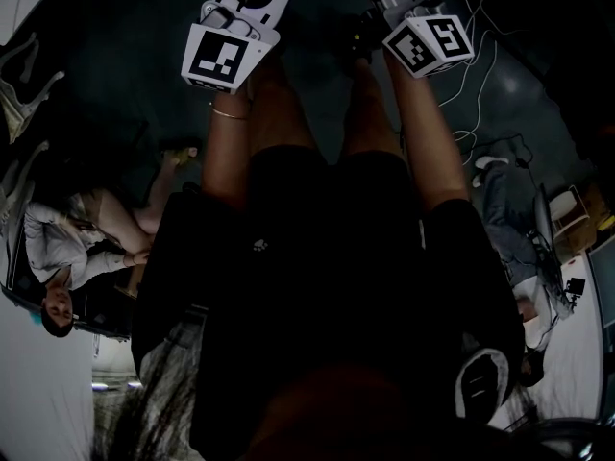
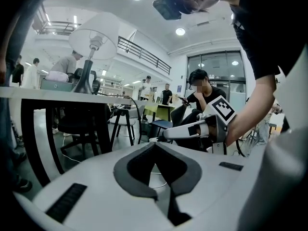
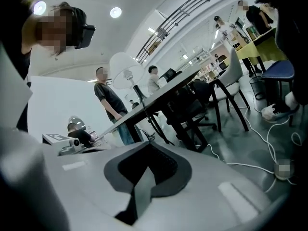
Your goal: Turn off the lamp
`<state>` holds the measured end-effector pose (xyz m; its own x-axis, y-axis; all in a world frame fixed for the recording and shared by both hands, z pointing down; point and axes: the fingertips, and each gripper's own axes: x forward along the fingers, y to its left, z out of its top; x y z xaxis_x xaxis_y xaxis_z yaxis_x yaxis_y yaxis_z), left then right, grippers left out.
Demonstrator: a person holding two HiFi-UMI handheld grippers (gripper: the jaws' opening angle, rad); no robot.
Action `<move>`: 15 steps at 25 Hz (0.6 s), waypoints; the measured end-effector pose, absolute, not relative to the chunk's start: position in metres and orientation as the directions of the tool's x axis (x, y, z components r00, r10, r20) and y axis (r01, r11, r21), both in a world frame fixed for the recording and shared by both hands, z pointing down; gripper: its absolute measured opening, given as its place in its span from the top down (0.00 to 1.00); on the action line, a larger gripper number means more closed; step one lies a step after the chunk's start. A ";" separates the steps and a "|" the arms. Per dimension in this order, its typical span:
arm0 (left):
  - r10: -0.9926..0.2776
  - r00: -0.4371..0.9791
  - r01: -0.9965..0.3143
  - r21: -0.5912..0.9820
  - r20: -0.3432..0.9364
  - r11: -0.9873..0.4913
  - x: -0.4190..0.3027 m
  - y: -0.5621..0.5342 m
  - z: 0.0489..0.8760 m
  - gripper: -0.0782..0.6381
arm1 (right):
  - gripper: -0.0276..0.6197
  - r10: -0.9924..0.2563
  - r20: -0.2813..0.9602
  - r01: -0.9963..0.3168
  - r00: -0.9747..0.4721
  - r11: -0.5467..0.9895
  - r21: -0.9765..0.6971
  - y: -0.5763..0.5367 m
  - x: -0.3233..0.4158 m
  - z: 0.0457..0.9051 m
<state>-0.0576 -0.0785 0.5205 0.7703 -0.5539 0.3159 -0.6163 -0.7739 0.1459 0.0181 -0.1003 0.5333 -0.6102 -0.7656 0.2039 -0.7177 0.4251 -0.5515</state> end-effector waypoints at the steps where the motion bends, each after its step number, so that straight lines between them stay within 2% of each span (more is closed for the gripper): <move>1: -0.552 0.770 -0.615 0.141 0.320 -0.776 -0.057 -0.078 0.520 0.88 | 0.95 -0.768 0.196 -0.715 -0.610 0.427 -0.554 -0.100 0.019 0.528; 15: -0.575 0.759 -0.630 0.124 0.304 -0.766 -0.040 -0.087 0.466 0.88 | 0.95 -0.796 0.099 -0.699 -0.598 0.457 -0.549 -0.100 0.040 0.439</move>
<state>-0.0396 -0.0875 0.4662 0.7592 -0.5753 0.3043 -0.6304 -0.7664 0.1237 0.0398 -0.1004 0.4387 -0.5977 -0.7955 0.0991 -0.6994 0.4571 -0.5495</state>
